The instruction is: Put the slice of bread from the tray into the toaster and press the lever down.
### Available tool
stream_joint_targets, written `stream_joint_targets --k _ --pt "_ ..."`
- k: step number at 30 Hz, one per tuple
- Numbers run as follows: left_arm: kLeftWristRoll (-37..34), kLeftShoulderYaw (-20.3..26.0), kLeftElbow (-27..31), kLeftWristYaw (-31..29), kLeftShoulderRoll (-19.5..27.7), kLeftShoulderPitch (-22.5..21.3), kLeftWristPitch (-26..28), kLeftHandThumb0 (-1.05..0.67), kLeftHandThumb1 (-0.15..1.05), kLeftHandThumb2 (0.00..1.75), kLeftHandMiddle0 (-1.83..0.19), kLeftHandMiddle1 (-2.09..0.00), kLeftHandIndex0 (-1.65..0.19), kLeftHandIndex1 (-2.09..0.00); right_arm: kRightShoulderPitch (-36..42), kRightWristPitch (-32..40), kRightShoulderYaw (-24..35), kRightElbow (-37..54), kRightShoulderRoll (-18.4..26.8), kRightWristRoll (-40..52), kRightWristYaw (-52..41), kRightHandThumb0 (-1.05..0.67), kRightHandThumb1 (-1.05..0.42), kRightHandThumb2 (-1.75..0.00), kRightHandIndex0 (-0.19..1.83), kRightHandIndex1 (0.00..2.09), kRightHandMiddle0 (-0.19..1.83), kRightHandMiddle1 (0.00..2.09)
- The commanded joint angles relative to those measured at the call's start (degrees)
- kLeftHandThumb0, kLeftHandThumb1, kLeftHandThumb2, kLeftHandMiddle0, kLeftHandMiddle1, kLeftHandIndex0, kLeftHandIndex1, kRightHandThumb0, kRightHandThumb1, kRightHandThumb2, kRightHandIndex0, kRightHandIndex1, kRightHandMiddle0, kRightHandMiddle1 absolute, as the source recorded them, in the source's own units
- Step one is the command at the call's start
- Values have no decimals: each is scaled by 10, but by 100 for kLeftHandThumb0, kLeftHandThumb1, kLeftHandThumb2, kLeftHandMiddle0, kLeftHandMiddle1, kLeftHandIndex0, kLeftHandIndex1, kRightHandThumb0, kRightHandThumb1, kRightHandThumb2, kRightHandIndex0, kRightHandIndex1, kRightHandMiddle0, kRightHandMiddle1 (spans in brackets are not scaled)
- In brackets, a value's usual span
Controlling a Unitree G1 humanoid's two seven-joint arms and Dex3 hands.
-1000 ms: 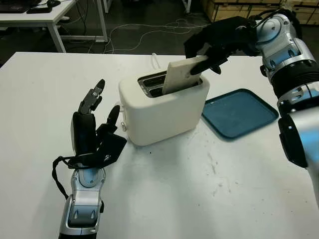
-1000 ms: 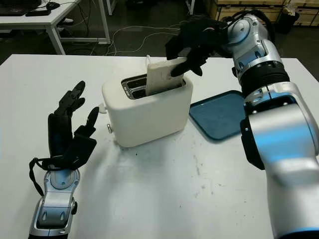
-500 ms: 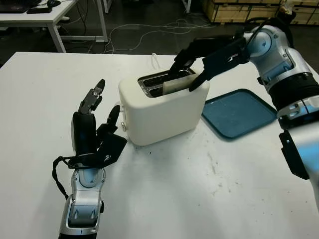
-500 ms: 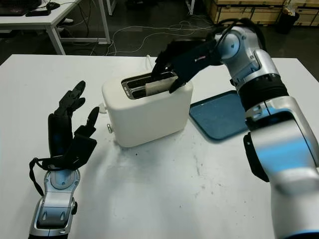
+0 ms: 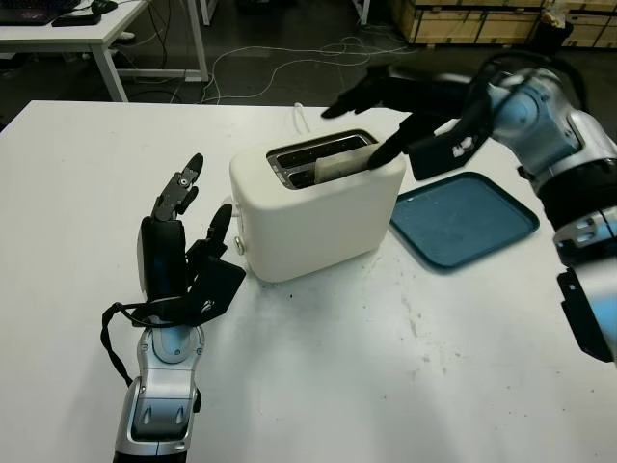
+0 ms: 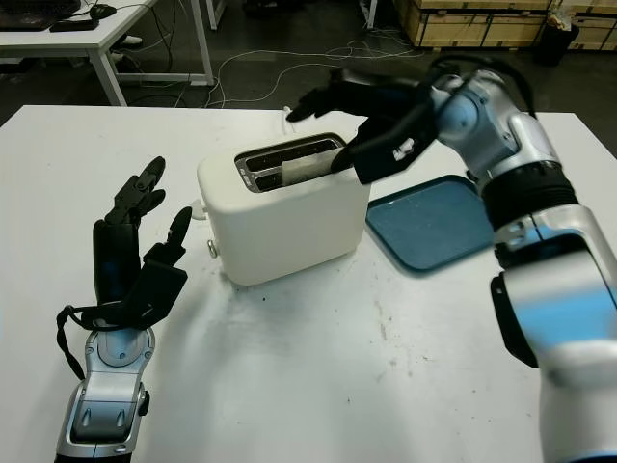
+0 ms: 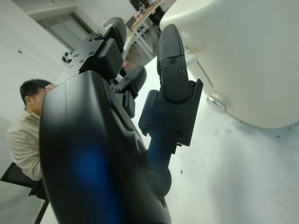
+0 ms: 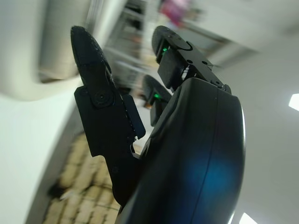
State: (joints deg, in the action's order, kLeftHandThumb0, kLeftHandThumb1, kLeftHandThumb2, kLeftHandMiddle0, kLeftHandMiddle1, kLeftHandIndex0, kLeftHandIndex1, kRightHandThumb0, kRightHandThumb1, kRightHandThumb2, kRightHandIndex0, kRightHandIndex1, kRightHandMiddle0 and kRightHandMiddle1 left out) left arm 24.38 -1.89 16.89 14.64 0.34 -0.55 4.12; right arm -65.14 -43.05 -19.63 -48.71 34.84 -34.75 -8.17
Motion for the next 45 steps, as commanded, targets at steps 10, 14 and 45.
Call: stream_joint_targets --k 10,14,45 --pt "32 31 7 -16 85 -29 -31 -35 90 9 -42 -66 -59 -6 253 -73 128 77 2 101 192 -28 -79 0 93 22 92 4" --pt "16 56 -10 -32 152 -46 -103 -11 81 1 -54 -70 -71 -12 352 -40 173 144 -18 201 149 -20 -79 0 96 16 94 3" --pt "88 37 -221 -110 370 -192 -389 -38 56 1 -142 -33 -142 -3 490 40 266 283 -89 278 81 -9 -80 0 103 3 94 1"
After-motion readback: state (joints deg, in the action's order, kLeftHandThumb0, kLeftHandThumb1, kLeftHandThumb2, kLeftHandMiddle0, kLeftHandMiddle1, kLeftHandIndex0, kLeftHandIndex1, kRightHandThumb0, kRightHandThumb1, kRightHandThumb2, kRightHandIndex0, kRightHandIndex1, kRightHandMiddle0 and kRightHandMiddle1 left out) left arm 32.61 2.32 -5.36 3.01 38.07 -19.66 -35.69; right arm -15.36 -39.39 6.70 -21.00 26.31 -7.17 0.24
